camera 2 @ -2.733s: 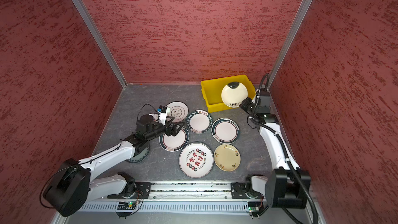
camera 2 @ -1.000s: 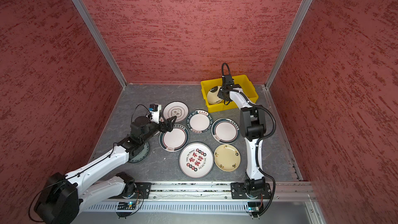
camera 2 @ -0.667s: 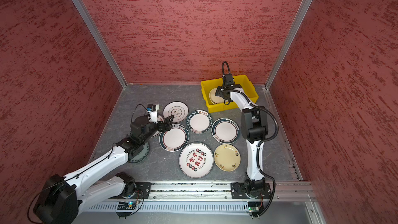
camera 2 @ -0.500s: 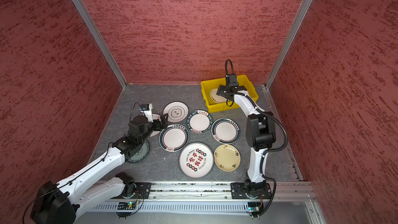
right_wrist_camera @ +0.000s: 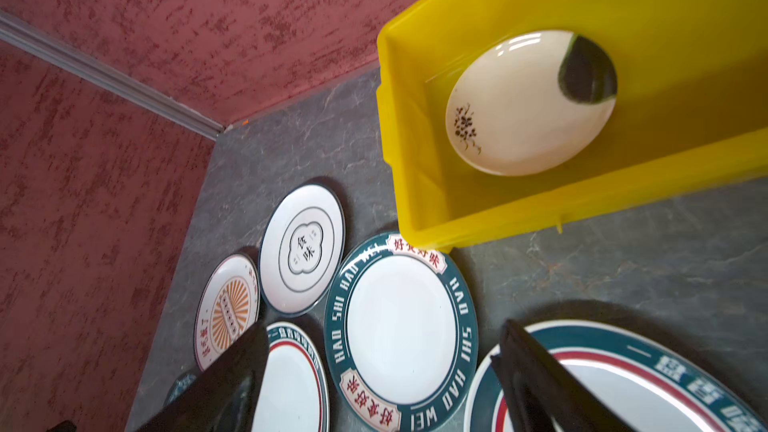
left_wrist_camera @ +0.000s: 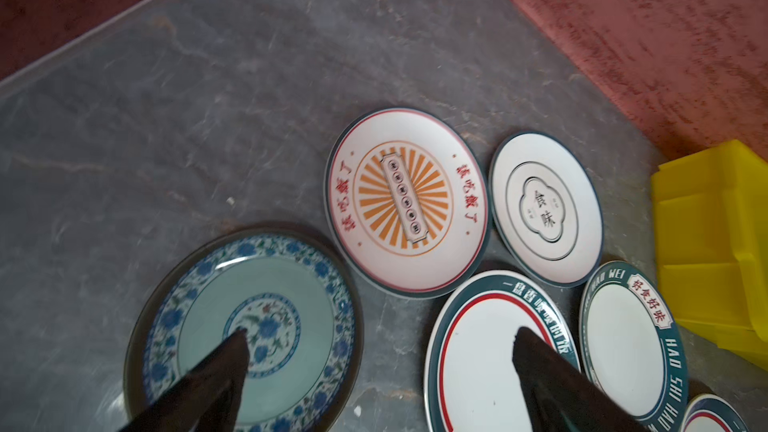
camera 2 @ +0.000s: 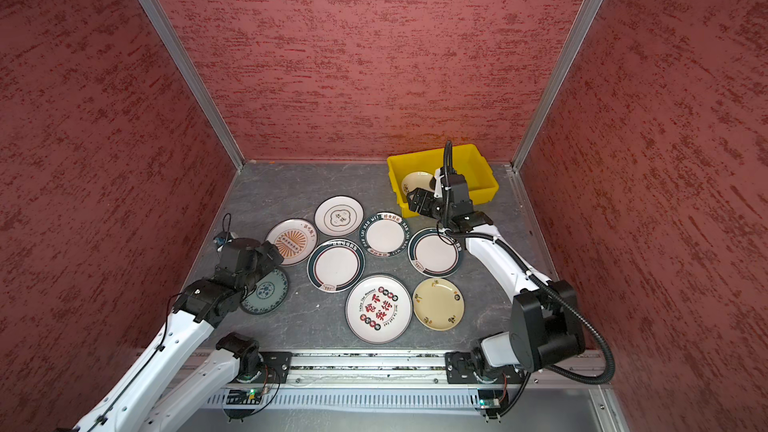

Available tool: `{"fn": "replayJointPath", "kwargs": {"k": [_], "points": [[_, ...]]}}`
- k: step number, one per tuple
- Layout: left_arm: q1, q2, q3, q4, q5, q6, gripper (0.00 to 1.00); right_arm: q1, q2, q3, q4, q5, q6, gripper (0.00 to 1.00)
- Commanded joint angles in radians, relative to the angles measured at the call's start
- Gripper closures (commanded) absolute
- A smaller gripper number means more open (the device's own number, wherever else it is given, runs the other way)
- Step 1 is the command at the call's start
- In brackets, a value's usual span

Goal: Place the plates into the plastic bin on the countertop
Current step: 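Lower the left gripper onto the blue-and-white floral plate's rim and grip it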

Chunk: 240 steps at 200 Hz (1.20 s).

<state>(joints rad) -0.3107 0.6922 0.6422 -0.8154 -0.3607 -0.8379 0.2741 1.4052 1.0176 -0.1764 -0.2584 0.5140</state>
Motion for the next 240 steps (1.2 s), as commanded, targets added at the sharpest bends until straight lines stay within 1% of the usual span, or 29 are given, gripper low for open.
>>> {"fn": "replayJointPath", "kwargs": {"k": [1,17,32,62,85,100,112,138,153,168,179,192,203,211,222,240], "points": [[0.0,-0.022,0.007,-0.209,0.081,-0.157,0.01,0.002,-0.072,-0.025,0.014,-0.048,-0.05,0.12],[-0.028,-0.026,-0.017,-0.251,0.103,-0.252,0.01,0.002,-0.102,-0.026,-0.032,-0.011,-0.074,0.11],[-0.077,-0.021,-0.042,-0.281,0.104,-0.358,0.01,0.002,-0.138,-0.031,-0.07,0.007,-0.099,0.11],[-0.202,0.002,-0.051,-0.344,0.035,-0.541,0.01,0.002,-0.186,-0.034,-0.115,0.034,-0.154,0.09],[-0.254,0.006,-0.104,-0.301,0.055,-0.63,0.01,0.002,-0.18,-0.01,-0.15,0.038,-0.186,0.08],[-0.293,0.011,-0.15,-0.268,0.054,-0.71,0.01,0.002,-0.182,-0.013,-0.137,0.028,-0.184,0.08],[-0.307,0.016,-0.178,-0.241,0.047,-0.75,0.01,0.002,-0.187,-0.025,-0.117,0.024,-0.173,0.08],[-0.308,-0.001,-0.207,-0.233,0.007,-0.792,0.01,0.002,-0.192,-0.036,-0.103,0.027,-0.162,0.08],[-0.305,-0.036,-0.24,-0.22,0.002,-0.82,0.0,0.002,-0.2,-0.043,-0.085,-0.01,-0.172,0.08],[-0.296,-0.066,-0.283,-0.197,0.008,-0.831,0.09,0.001,-0.216,-0.068,-0.038,-0.091,-0.17,0.07],[-0.284,-0.077,-0.314,-0.195,0.023,-0.856,0.14,0.002,-0.222,-0.083,-0.001,-0.17,-0.161,0.06],[-0.27,-0.097,-0.339,-0.186,0.033,-0.857,0.25,0.001,-0.224,-0.095,0.042,-0.252,-0.147,0.06],[-0.259,-0.12,-0.355,-0.189,0.034,-0.868,0.3,0.002,-0.226,-0.105,0.074,-0.317,-0.132,0.06],[-0.25,-0.141,-0.365,-0.191,0.032,-0.871,0.33,0.002,-0.226,-0.111,0.09,-0.348,-0.122,0.06],[-0.236,-0.171,-0.385,-0.192,0.035,-0.883,0.41,0.002,-0.227,-0.116,0.109,-0.388,-0.113,0.06],[-0.197,-0.217,-0.426,-0.175,0.054,-0.886,0.47,0.002,-0.23,-0.118,0.115,-0.417,-0.103,0.06]]}}
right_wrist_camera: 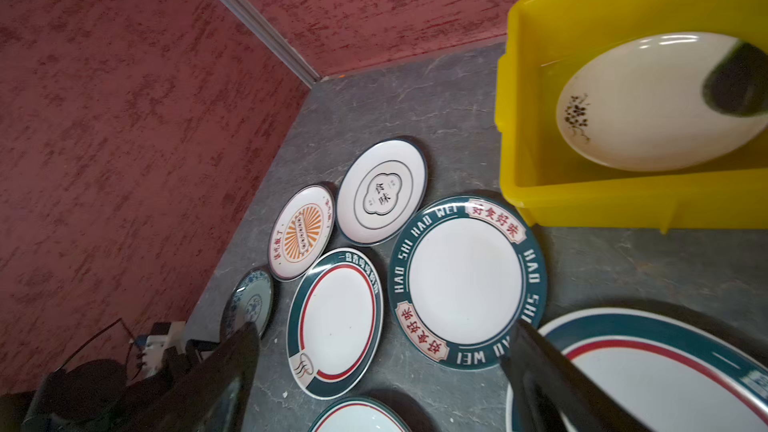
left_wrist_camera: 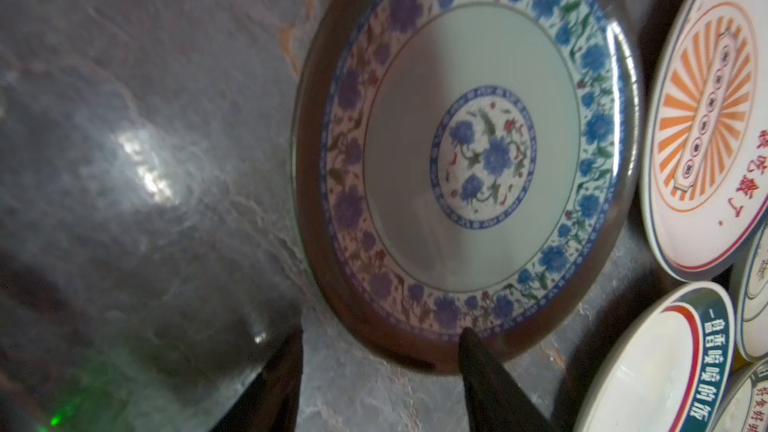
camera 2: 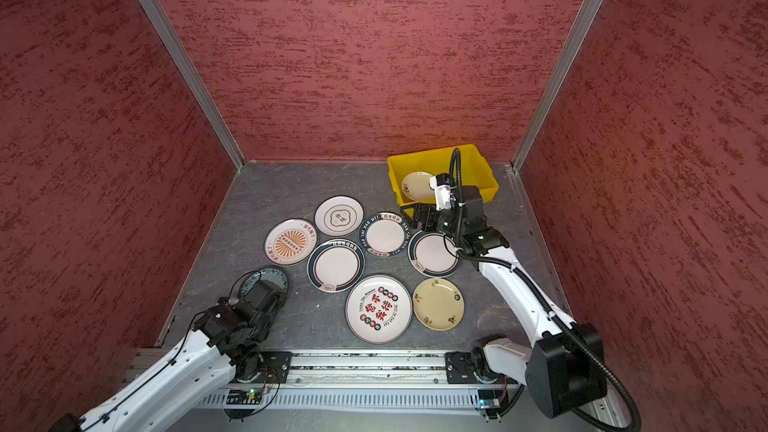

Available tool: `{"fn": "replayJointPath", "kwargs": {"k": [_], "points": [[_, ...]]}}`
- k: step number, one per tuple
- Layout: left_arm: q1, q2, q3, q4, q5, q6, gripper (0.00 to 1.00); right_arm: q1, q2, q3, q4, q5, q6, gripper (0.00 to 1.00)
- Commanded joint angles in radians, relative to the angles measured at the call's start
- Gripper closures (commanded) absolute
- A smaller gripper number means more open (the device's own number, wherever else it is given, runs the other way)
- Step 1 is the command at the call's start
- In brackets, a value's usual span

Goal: Place the plates into the plastic bin on the countertop
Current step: 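Lower the left gripper onto the blue-and-white floral plate's rim and grip it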

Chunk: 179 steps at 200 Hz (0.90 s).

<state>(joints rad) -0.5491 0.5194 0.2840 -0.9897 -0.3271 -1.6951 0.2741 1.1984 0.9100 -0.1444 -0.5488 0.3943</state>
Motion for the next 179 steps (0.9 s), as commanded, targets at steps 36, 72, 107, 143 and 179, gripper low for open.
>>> {"fn": "replayJointPath", "kwargs": {"k": [36,72,107,143,179], "points": [[0.148,-0.09,-0.09,0.03,0.067,0.091,0.55,0.002,-0.025,-0.01,0.074,-0.134,0.024,0.06],[0.22,-0.082,-0.091,0.057,0.12,0.155,0.73,0.002,-0.017,-0.017,0.093,-0.142,0.051,0.06],[0.245,-0.082,-0.097,0.077,0.136,0.167,0.9,0.002,-0.001,-0.017,0.095,-0.147,0.063,0.06],[0.251,-0.089,-0.091,0.052,0.143,0.175,0.93,0.002,0.0,-0.017,0.093,-0.142,0.062,0.06],[0.253,-0.114,-0.088,0.026,0.144,0.177,0.95,0.002,0.01,-0.015,0.088,-0.137,0.064,0.06]]}}
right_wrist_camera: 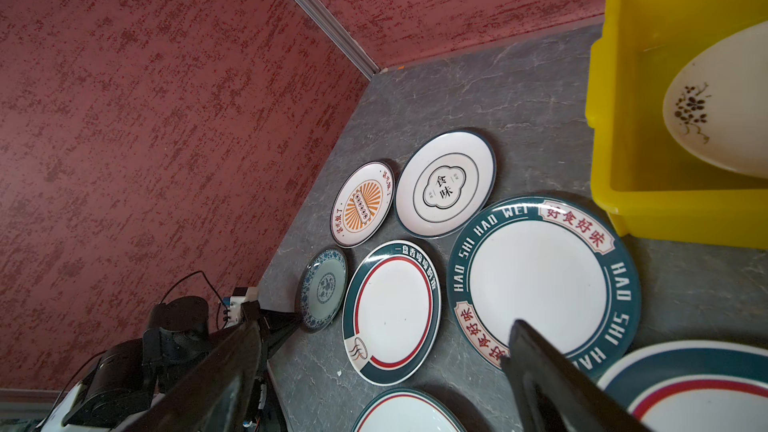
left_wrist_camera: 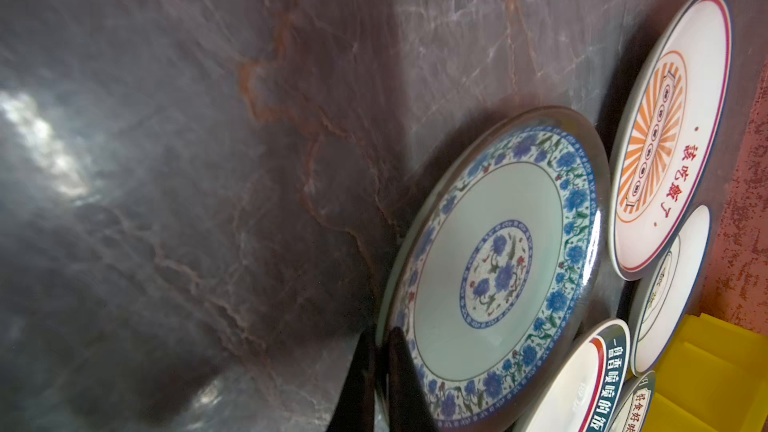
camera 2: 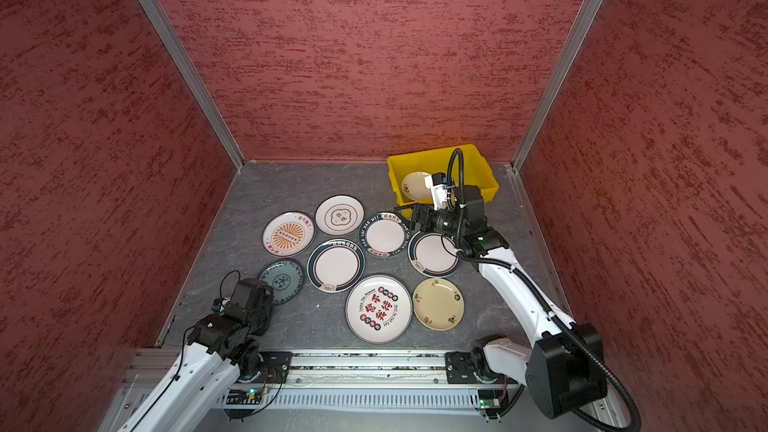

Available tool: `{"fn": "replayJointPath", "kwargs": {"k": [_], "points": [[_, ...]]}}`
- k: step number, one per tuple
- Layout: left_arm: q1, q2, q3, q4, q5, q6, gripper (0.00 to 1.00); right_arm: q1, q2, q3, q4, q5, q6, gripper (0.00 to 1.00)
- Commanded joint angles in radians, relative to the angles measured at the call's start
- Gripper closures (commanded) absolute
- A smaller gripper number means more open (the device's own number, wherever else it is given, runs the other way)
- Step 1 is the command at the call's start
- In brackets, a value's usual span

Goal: Place the plates into the plastic bin on the countertop
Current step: 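Lower the left gripper onto the blue-and-white floral plate's rim and grip it, then lift the floral plate upright with the left gripper while the right approaches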

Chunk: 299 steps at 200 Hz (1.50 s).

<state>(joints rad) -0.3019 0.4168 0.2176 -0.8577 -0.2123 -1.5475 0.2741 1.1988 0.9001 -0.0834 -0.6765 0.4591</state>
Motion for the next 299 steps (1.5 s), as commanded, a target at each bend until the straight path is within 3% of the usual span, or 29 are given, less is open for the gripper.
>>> {"fn": "replayJointPath", "kwargs": {"k": [1,74,211,275,299], "points": [[0.006,-0.012,-0.021,-0.107,0.029,0.03,0.96,0.002,0.01,-0.005,0.027,-0.01,0.0,0.06],[0.007,-0.058,0.046,-0.161,0.025,0.049,1.0,0.002,0.034,-0.003,0.028,-0.011,0.012,0.06],[0.008,-0.063,0.185,-0.008,0.019,0.188,1.0,0.002,0.142,-0.008,0.109,-0.029,0.117,0.06],[0.011,-0.018,0.306,0.017,0.027,0.392,1.0,0.004,0.217,-0.008,0.243,-0.087,0.246,0.07],[0.011,0.025,0.321,0.114,0.078,0.437,1.0,0.014,0.239,0.005,0.247,-0.079,0.262,0.08]]}}
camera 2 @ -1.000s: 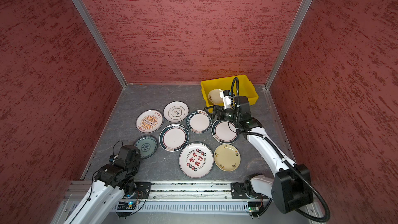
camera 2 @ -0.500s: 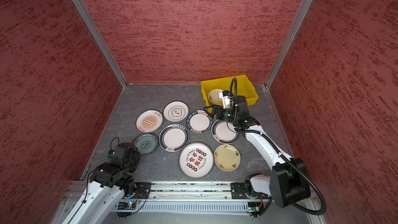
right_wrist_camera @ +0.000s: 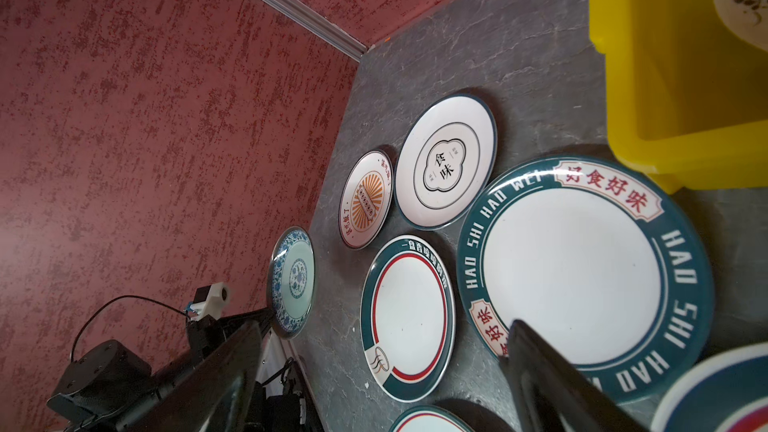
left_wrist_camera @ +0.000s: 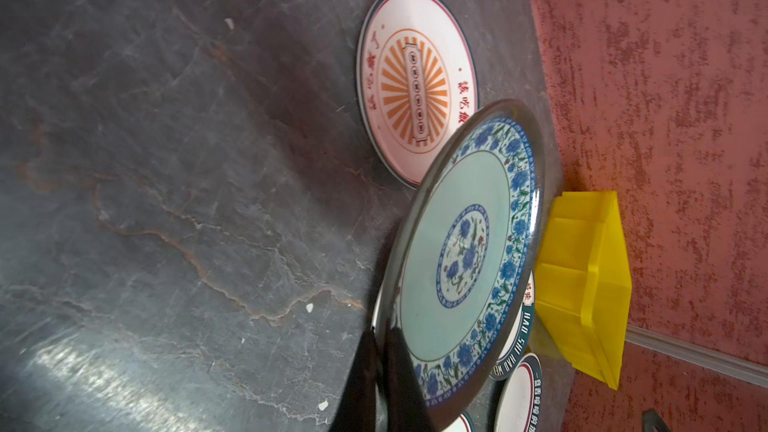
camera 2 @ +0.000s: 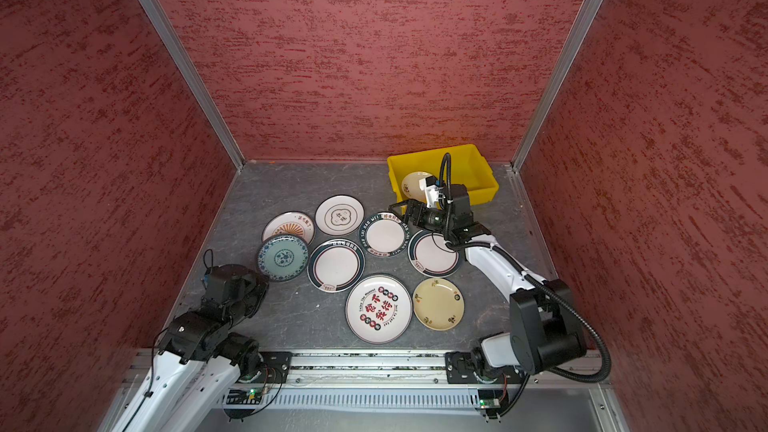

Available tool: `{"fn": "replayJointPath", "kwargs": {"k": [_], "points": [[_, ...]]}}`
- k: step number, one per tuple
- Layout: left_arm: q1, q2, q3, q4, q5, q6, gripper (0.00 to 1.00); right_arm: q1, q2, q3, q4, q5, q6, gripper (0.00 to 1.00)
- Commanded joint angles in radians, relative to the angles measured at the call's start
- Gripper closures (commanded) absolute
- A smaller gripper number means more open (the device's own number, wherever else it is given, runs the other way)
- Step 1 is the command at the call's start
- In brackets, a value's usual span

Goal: Place the plates into the plastic bin on the countertop
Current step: 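Lift the floral plate upright with the left gripper while the right approaches, then close the right gripper on the floral plate's rim and open the left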

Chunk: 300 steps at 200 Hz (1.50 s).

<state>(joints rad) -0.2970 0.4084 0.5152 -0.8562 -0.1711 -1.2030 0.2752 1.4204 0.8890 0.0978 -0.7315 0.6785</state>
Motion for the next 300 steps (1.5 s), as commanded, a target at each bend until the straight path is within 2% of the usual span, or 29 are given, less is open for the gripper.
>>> {"fn": "replayJointPath", "kwargs": {"k": [1,54,78,98,138,170,222,262,273,282,287,293,296,300], "points": [[0.006,0.035,0.022,0.118,0.04,0.093,1.0,0.014,0.018,0.017,0.064,-0.024,0.044,0.08],[0.001,0.205,0.025,0.414,0.169,0.166,1.0,0.083,0.059,0.03,0.094,0.024,0.104,0.1],[-0.027,0.295,0.0,0.612,0.178,0.18,1.0,0.119,0.082,0.026,0.136,0.018,0.151,0.13],[-0.071,0.389,0.009,0.748,0.174,0.193,1.0,0.147,0.079,0.017,0.14,0.034,0.159,0.15],[-0.211,0.59,0.138,0.825,0.158,0.298,1.0,0.175,0.055,-0.017,0.144,0.066,0.185,0.24],[-0.27,0.692,0.186,0.887,0.191,0.321,1.0,0.184,0.025,-0.036,0.111,0.113,0.182,0.36],[-0.318,0.758,0.214,0.928,0.22,0.33,1.0,0.187,-0.021,-0.044,0.062,0.182,0.16,0.52],[-0.32,0.746,0.178,0.936,0.208,0.324,1.0,0.187,-0.005,-0.049,0.066,0.207,0.179,0.85],[-0.32,0.739,0.171,0.933,0.199,0.326,1.0,0.186,-0.001,-0.049,0.067,0.211,0.183,0.99],[-0.318,0.734,0.168,0.929,0.191,0.326,1.0,0.187,0.001,-0.05,0.068,0.216,0.186,1.0],[-0.319,0.731,0.166,0.925,0.185,0.327,0.9,0.187,0.0,-0.051,0.068,0.221,0.185,1.0],[-0.317,0.728,0.166,0.918,0.178,0.331,0.73,0.187,-0.001,-0.052,0.069,0.226,0.187,1.0],[-0.317,0.728,0.166,0.916,0.174,0.331,0.6,0.187,-0.001,-0.054,0.069,0.228,0.188,1.0],[-0.314,0.725,0.166,0.91,0.172,0.335,0.51,0.187,-0.003,-0.054,0.067,0.235,0.189,1.0]]}}
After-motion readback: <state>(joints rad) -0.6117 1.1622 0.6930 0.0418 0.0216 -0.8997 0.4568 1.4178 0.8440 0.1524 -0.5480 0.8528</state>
